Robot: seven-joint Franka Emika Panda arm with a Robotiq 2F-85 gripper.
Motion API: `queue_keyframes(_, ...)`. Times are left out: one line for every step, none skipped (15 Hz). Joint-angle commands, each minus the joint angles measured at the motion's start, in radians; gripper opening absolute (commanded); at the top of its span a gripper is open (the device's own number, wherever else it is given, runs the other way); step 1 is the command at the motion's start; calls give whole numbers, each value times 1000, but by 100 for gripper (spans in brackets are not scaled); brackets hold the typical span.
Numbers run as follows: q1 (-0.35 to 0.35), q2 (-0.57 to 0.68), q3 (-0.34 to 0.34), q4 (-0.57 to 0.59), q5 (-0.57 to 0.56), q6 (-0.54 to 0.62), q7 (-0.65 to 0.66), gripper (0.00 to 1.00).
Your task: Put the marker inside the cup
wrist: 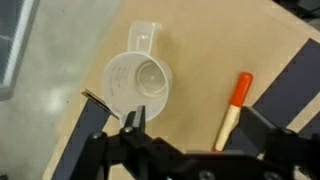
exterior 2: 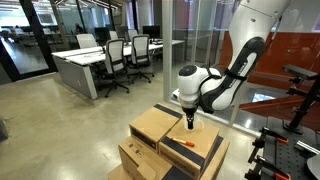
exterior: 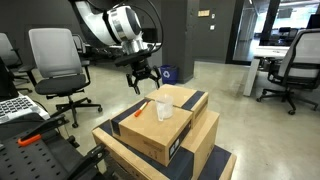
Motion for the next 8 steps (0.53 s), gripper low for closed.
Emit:
queue_keyframes(-9,5,3,6,32,6,9,100)
queue_keyframes(-10,7,2,7,37,7,15,100)
queue_keyframes(-13,9,4,8,43,10,14,100)
queue_keyframes(-25,12,14,8,58,17,1,100)
queue_keyframes(-31,15,21,9,73,19,-5,100)
queue_keyframes(-25,15,18,8,73,16,-1,100)
queue_keyframes(-19,17,17,10,72,16,0,100)
queue_keyframes(-16,19,17,11,69,18,0,100)
